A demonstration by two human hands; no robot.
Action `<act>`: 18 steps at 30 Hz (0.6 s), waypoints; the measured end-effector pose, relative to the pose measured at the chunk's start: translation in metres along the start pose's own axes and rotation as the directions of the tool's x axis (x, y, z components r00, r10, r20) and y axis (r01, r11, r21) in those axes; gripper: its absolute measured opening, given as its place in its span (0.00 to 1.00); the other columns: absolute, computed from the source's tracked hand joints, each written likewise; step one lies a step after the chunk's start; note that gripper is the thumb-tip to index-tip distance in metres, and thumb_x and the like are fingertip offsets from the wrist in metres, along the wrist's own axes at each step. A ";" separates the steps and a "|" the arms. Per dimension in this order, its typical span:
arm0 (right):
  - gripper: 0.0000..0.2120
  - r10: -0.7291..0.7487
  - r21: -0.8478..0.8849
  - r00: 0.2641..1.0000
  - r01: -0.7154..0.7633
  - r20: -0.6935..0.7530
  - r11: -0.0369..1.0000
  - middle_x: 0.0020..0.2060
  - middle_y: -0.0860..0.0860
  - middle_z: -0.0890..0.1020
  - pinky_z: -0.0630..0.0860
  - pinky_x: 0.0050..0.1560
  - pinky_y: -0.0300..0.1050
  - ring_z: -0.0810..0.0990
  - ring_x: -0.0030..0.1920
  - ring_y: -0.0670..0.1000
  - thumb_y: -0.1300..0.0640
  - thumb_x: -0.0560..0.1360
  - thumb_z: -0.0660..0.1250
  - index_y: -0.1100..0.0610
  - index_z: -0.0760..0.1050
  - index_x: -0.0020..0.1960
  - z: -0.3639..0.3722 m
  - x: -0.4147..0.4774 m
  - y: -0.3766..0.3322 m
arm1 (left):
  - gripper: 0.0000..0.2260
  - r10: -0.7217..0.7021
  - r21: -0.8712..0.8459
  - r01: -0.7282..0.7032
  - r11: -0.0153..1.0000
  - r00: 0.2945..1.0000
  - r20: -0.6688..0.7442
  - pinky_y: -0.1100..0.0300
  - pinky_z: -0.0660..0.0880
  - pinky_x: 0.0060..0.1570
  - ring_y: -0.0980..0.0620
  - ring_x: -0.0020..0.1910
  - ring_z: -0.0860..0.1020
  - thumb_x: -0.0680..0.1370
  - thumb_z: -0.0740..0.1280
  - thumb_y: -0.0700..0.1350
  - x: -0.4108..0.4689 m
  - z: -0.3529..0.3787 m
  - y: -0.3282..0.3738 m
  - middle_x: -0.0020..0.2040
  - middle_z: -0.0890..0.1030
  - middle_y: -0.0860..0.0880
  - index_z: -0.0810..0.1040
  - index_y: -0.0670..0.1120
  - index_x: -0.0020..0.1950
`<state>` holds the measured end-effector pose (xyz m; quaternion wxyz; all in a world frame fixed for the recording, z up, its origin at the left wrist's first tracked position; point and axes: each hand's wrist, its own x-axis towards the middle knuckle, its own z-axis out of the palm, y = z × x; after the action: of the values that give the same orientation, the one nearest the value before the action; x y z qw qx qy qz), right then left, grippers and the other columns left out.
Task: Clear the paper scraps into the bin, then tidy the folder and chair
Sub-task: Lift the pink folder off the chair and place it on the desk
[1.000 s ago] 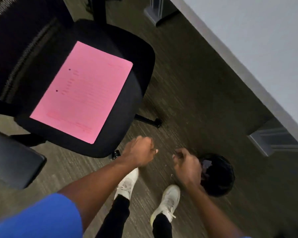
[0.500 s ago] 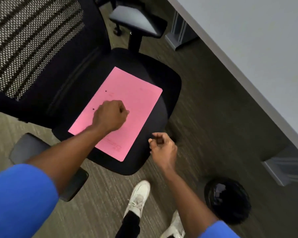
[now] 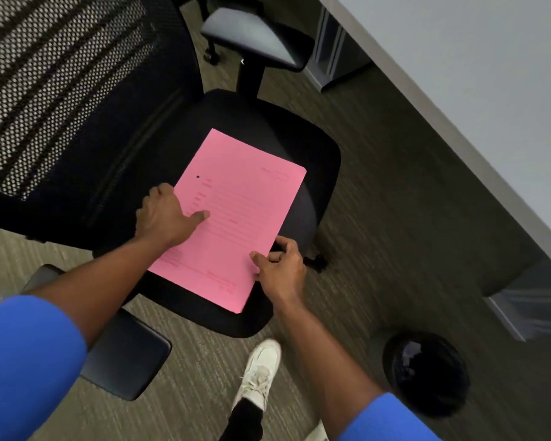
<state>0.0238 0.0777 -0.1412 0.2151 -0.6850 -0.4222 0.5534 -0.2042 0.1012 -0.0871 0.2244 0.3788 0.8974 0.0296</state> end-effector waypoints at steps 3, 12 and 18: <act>0.21 0.045 0.002 0.999 -0.045 -0.029 0.999 0.41 0.48 0.85 0.86 0.47 0.59 0.87 0.42 0.50 0.52 0.73 0.78 0.46 0.73 0.61 -0.012 0.000 0.000 | 0.39 -0.033 -0.093 0.029 0.995 0.999 -0.035 0.36 0.76 0.67 0.32 0.69 0.76 0.74 0.79 0.57 -0.010 0.001 0.007 0.70 0.74 0.35 0.67 0.38 0.75; 0.17 -0.063 -0.135 0.998 0.061 -0.011 0.989 0.48 0.44 0.83 0.77 0.31 0.34 0.84 0.43 0.42 0.62 0.80 0.71 0.47 0.73 0.63 -0.115 -0.030 -0.007 | 0.16 0.017 -0.250 -0.029 0.968 0.999 -0.052 0.46 0.81 0.52 0.41 0.53 0.83 0.78 0.76 0.51 -0.081 0.002 0.042 0.54 0.83 0.45 0.78 0.44 0.57; 0.19 -0.119 -0.167 0.993 0.117 0.003 0.979 0.50 0.43 0.84 0.87 0.44 0.49 0.86 0.46 0.44 0.59 0.78 0.72 0.43 0.74 0.65 -0.183 -0.059 -0.015 | 0.12 0.002 -0.308 -0.013 0.951 0.999 -0.037 0.47 0.83 0.48 0.48 0.46 0.83 0.78 0.76 0.51 -0.141 -0.011 0.068 0.45 0.81 0.55 0.75 0.49 0.53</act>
<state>0.1888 0.0692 -0.0418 0.1911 -0.6763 -0.5060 0.5000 -0.0773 0.0533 -0.0088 0.2646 0.3418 0.8842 0.1770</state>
